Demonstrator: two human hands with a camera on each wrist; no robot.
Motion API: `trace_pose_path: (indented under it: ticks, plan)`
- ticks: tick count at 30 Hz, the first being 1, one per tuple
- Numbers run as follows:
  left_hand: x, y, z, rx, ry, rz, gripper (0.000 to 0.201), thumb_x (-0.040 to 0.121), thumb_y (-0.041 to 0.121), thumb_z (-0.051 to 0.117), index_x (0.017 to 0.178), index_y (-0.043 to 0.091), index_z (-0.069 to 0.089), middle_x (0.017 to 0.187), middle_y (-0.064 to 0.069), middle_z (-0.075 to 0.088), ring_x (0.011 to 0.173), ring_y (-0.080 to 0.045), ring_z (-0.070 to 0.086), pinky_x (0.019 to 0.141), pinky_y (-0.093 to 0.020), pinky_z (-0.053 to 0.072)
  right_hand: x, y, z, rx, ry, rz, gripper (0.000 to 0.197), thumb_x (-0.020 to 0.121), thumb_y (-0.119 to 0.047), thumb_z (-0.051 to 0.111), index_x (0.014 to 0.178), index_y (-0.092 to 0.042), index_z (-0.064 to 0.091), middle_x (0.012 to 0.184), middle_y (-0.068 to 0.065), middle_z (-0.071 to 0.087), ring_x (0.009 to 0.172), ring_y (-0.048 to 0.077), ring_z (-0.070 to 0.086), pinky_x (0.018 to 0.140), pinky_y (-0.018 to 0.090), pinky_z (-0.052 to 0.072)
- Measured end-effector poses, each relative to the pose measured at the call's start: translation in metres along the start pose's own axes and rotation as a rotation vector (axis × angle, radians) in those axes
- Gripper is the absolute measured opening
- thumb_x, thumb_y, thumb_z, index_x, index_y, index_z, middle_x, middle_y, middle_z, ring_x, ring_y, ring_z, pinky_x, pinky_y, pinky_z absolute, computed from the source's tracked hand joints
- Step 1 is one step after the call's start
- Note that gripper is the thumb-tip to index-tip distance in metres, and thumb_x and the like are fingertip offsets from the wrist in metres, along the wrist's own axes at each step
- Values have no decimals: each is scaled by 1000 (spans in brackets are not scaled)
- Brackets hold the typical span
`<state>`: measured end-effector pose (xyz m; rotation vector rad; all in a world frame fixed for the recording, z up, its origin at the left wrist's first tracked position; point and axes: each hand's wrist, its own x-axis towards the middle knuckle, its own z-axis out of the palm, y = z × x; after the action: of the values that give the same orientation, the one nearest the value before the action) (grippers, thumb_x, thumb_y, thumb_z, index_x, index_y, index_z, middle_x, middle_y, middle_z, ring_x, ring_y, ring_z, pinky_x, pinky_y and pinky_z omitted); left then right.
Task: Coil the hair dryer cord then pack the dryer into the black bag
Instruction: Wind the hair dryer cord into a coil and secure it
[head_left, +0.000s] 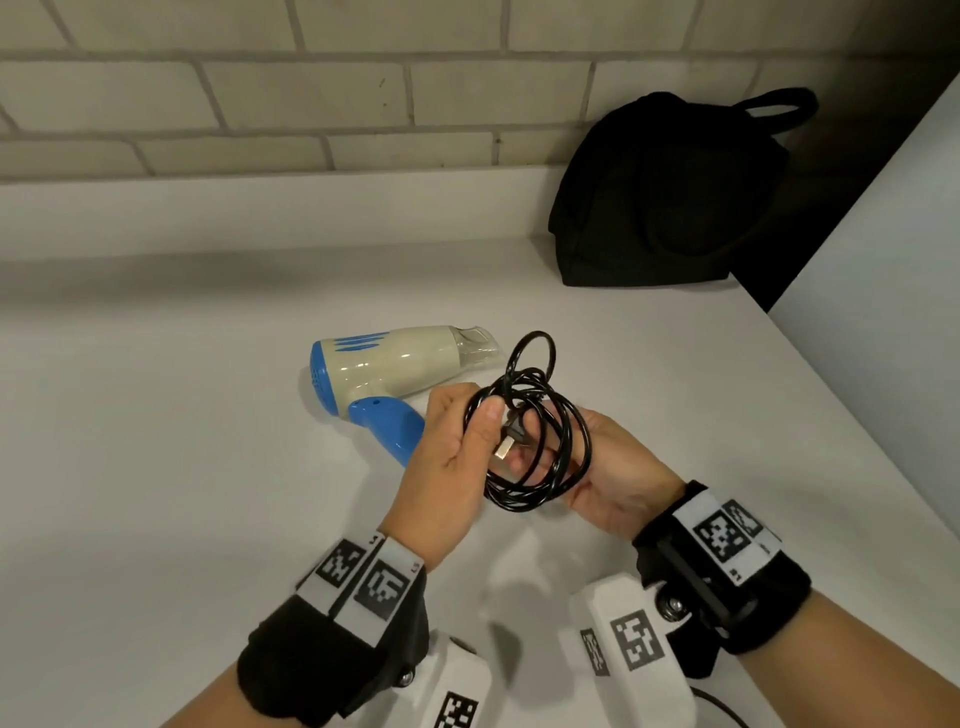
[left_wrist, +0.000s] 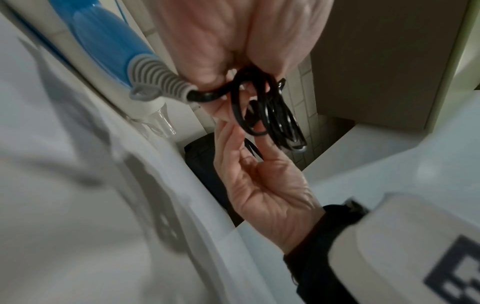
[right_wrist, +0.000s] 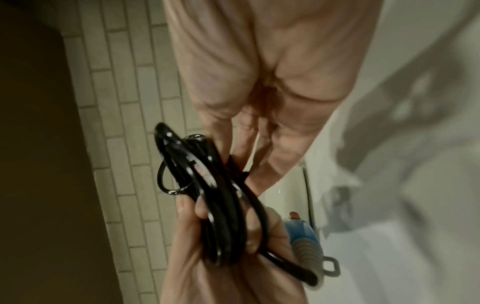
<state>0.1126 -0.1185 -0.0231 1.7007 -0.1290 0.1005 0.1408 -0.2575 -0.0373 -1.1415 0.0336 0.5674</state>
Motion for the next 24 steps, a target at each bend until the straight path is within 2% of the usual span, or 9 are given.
trace_pose_path:
  ticks: [2, 4, 7, 11, 14, 17, 19, 20, 24]
  plan:
    - [1, 0, 1, 13, -11, 12, 22, 92, 25, 34, 77, 39, 39, 91, 10, 41, 82, 9, 45, 71, 5, 34, -1, 1, 2, 43, -26, 9, 36, 70, -20, 68, 98, 1, 60, 64, 3, 70, 58, 12, 66, 65, 23, 57]
    - [3, -2, 2, 36, -17, 14, 22, 93, 26, 33, 77, 40, 39, 95, 11, 41, 82, 17, 43, 71, 7, 32, 1, 3, 2, 81, -27, 16, 43, 74, -21, 63, 106, 8, 58, 81, 9, 70, 74, 17, 68, 74, 27, 57]
    - [5, -9, 3, 74, 31, 5, 22, 93, 27, 34, 75, 39, 40, 92, 5, 44, 82, 3, 45, 69, 4, 34, 0, 3, 2, 54, -34, 53, 42, 82, -18, 54, 113, 10, 53, 96, 13, 65, 90, 21, 65, 86, 33, 52]
    - [6, -19, 3, 123, 78, -40, 20, 93, 28, 33, 79, 30, 47, 81, 3, 48, 78, -7, 49, 65, -7, 37, 0, 4, -1, -17, -8, 48, 38, 68, -14, 66, 103, 1, 63, 82, 10, 71, 78, 20, 67, 86, 34, 51]
    - [6, -27, 2, 140, 72, -93, 28, 94, 30, 32, 93, 13, 54, 90, -12, 61, 86, -21, 57, 69, -11, 41, -1, 0, -2, 12, -18, -3, 40, 78, -3, 45, 117, -3, 54, 91, 17, 70, 78, 25, 69, 84, 37, 52]
    - [8, -24, 0, 116, 97, -98, 20, 94, 29, 32, 82, 33, 48, 98, -13, 62, 93, -22, 57, 80, -21, 44, -5, 1, -1, -105, -34, -98, 56, 68, 5, 45, 116, -22, 40, 85, 12, 69, 80, 27, 65, 83, 39, 48]
    - [9, -20, 1, 118, 89, -71, 23, 94, 28, 33, 78, 42, 42, 96, -11, 62, 94, -22, 57, 84, -27, 45, -9, 5, 2, -338, -121, -226, 67, 65, 13, 54, 112, -32, 40, 89, 1, 70, 85, 17, 66, 80, 31, 52]
    - [10, -18, 1, 113, 87, -59, 24, 94, 27, 33, 78, 43, 41, 91, -7, 60, 90, -20, 57, 80, -22, 45, -10, 7, 4, -439, -117, -289, 67, 65, 13, 60, 111, -32, 41, 91, -3, 68, 86, 11, 66, 79, 24, 53]
    - [11, -19, 2, 148, 44, -25, 15, 94, 28, 32, 87, 33, 44, 75, 12, 46, 74, -4, 47, 65, -8, 39, -13, 7, 13, -709, 107, -484, 47, 67, -3, 75, 93, -34, 51, 79, -11, 58, 71, -2, 56, 70, 10, 45]
